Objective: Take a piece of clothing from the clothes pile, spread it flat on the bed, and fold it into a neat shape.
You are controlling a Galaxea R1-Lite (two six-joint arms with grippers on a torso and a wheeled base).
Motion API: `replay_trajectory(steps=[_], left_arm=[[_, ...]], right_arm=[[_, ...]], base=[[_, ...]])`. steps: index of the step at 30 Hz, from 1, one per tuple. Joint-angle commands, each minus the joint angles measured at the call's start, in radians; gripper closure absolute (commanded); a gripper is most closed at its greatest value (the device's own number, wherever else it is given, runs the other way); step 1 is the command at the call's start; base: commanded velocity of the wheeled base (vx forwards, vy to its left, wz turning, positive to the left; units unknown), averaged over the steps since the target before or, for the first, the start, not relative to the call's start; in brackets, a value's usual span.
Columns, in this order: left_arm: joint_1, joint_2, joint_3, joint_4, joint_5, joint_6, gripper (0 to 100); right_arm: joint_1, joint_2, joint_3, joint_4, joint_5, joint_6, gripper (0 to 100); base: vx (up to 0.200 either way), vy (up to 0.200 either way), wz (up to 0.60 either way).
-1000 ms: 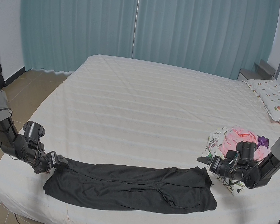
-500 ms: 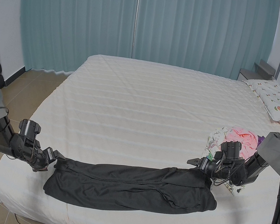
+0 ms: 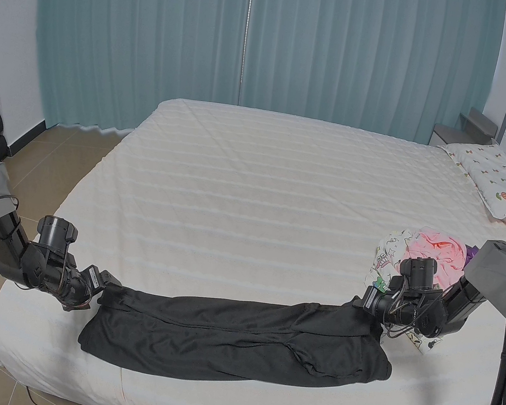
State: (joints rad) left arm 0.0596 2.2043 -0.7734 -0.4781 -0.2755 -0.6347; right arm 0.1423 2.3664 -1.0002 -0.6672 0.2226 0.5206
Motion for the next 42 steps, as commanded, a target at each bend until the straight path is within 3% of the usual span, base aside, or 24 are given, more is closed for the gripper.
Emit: replay_trajectory(steps=[1, 2, 3, 9, 13, 21, 25, 31, 38, 39, 42], left_arm=[[0.000, 0.006, 0.000, -0.002, 0.001, 0.000, 0], [0.000, 0.006, 0.000, -0.002, 0.001, 0.000, 0], [0.000, 0.006, 0.002, -0.002, 0.001, 0.000, 0], [0.000, 0.008, 0.000, -0.002, 0.001, 0.000, 0], [0.000, 0.009, 0.000, -0.004, 0.001, 0.000, 0], [0.000, 0.009, 0.000, -0.004, -0.001, 0.000, 0], [0.000, 0.009, 0.000, -0.004, -0.001, 0.000, 0], [0.000, 0.009, 0.000, -0.004, -0.001, 0.000, 0], [0.000, 0.011, 0.000, -0.004, -0.001, 0.001, 0], [0.000, 0.009, 0.000, -0.004, -0.001, 0.001, 0], [0.000, 0.009, 0.000, -0.004, -0.001, 0.001, 0]], right_arm=[[-0.003, -0.010, 0.014, -0.002, 0.000, -0.002, 100], [-0.001, -0.004, 0.014, -0.002, 0.000, -0.002, 100], [0.000, 0.005, 0.014, -0.002, 0.000, -0.002, 0], [0.006, 0.004, 0.002, -0.014, -0.003, -0.005, 0], [0.026, -0.059, -0.061, 0.000, -0.058, -0.002, 0], [0.178, -0.055, -0.120, 0.024, -0.123, -0.022, 0], [0.252, 0.017, -0.153, 0.066, -0.155, -0.079, 0], [0.258, 0.100, -0.169, 0.067, -0.223, -0.182, 0], [0.260, 0.113, -0.178, 0.072, -0.223, -0.188, 0], [0.260, 0.113, -0.186, 0.078, -0.223, -0.191, 100], [0.264, 0.123, -0.212, 0.090, -0.223, -0.189, 100]], base=[[0.000, 0.000, 0.00], [0.000, 0.000, 0.00], [0.000, 0.000, 0.00], [0.000, 0.000, 0.00], [0.000, 0.000, 0.00], [0.000, 0.000, 0.00], [0.000, 0.000, 0.00], [0.000, 0.000, 0.00], [0.000, 0.000, 0.00], [0.000, 0.000, 0.00], [0.000, 0.000, 0.00]])
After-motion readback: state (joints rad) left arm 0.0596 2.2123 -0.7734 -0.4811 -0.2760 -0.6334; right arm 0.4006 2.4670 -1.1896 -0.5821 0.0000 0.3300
